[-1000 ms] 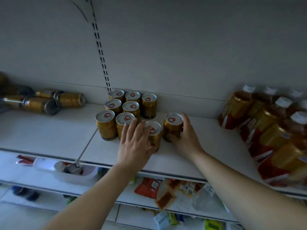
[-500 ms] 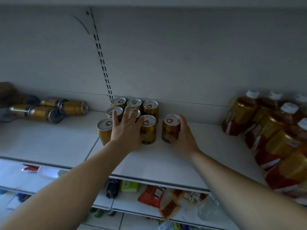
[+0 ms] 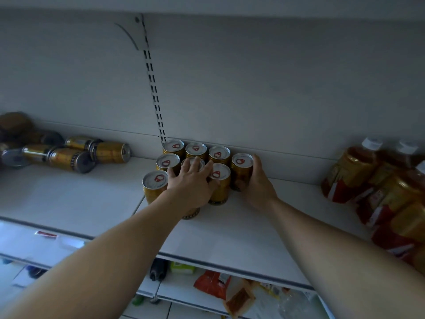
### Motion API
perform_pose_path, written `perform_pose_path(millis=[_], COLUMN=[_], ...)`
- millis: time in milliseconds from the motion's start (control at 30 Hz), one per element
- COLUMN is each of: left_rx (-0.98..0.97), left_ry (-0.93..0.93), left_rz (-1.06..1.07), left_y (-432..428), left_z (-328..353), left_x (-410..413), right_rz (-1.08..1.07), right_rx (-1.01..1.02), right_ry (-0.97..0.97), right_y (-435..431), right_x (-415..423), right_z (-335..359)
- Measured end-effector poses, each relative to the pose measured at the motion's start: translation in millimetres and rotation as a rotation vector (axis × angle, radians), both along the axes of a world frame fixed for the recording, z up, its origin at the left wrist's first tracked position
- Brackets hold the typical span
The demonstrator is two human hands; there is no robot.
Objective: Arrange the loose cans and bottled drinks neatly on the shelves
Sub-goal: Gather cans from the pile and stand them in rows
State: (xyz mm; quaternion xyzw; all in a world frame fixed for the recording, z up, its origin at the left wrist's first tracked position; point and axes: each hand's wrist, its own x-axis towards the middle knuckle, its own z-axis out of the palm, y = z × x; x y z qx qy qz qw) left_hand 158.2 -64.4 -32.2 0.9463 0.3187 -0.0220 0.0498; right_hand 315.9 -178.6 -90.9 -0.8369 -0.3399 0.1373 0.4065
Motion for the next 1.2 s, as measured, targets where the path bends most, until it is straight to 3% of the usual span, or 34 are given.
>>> perform_pose_path(millis=[500, 733, 967, 1200], left_rx=[-0.061, -0.103, -0.128, -0.306], left_ry=[0.046, -0.089, -0.091, -0.245], left_rz=[0.02, 0.041, 0.067, 0.142], left_y=[2.9, 32.1, 77.9, 161.5], left_z=[4.9, 18.4, 40.9, 33.5], left_x=[9.4, -12.2, -87.3, -217.0], right_rz=[-0.01, -0.022, 0.198, 0.317], right_rx=[-0.072, -0.125, -0.278, -0.341], right_ry=[0.008, -0.269, -0.318, -0.354], right_y=[10.2, 14.6, 64.1, 157.0], right_x=[12.9, -2.4, -70.1, -184.7], right_z=[10.8, 63.6, 119.4, 131.4])
